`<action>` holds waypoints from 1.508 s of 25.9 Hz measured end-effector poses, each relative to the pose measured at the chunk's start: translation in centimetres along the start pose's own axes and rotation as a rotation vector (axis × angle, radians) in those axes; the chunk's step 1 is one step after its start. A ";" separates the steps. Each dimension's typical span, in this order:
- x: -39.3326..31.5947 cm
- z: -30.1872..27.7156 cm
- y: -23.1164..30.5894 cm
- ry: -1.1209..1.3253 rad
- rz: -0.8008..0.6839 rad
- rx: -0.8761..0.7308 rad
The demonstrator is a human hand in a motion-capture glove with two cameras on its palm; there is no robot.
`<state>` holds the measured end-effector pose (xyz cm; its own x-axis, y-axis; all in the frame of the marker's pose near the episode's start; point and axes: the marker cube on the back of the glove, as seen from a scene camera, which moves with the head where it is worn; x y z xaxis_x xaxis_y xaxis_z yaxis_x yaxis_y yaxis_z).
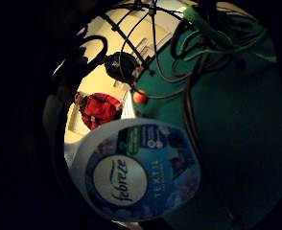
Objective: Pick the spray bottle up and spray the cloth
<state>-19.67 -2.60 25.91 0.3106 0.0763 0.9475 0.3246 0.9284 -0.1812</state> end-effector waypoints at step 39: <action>-23.5 -6.9 0.8 0.062 -0.283 0.016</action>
<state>-20.52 -6.17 1.66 0.2641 -0.2089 0.9416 0.3926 0.9150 0.0929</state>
